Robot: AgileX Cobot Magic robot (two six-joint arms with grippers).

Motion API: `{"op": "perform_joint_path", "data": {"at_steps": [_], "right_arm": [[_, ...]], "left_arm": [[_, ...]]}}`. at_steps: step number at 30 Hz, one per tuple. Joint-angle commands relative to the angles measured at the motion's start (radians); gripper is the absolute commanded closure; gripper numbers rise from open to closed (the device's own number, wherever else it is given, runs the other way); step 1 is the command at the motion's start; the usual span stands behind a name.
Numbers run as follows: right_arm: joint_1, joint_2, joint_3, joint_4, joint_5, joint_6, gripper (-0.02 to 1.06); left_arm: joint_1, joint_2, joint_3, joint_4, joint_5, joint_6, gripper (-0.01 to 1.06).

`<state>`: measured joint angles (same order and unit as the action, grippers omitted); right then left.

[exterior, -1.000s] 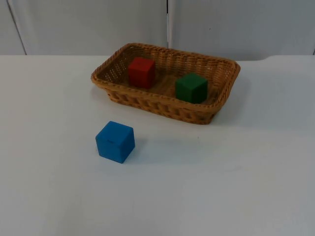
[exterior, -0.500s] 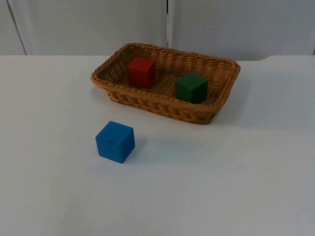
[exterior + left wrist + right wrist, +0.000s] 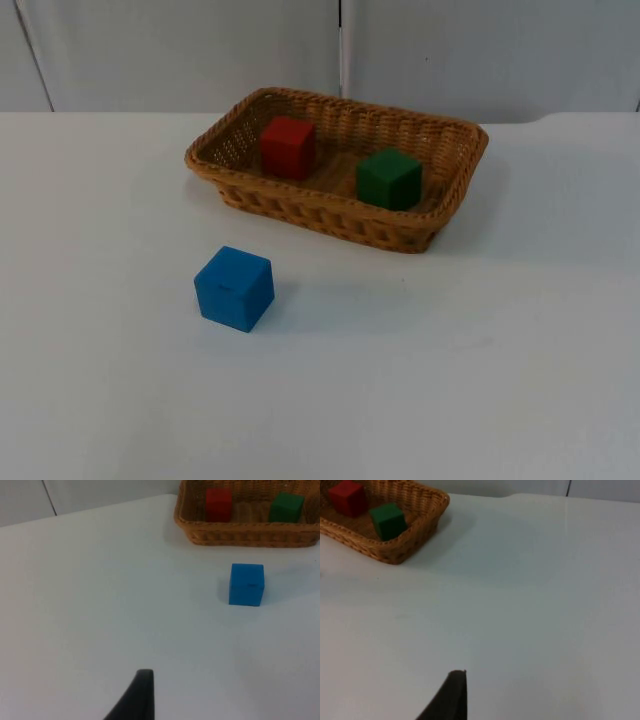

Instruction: Pick up one cube with each hand and place exactly two cubes into the same basket, leaving the remaining cube outside.

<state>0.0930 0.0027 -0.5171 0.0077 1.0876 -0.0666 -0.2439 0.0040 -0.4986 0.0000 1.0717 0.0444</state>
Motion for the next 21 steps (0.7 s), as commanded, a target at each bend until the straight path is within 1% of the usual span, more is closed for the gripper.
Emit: {"op": "perform_joint_path", "data": {"at_steps": [1,21], "right_arm": [[-0.017,-0.003,0.0,0.002,-0.01,-0.002,-0.01],[-0.024,-0.003,0.0,0.002,-0.01,-0.002,-0.01]], "left_arm": [[-0.003,-0.004,0.005,-0.01,0.003,-0.001,0.0],[-0.003,-0.004,0.005,-0.01,0.003,-0.003,0.0]]}}
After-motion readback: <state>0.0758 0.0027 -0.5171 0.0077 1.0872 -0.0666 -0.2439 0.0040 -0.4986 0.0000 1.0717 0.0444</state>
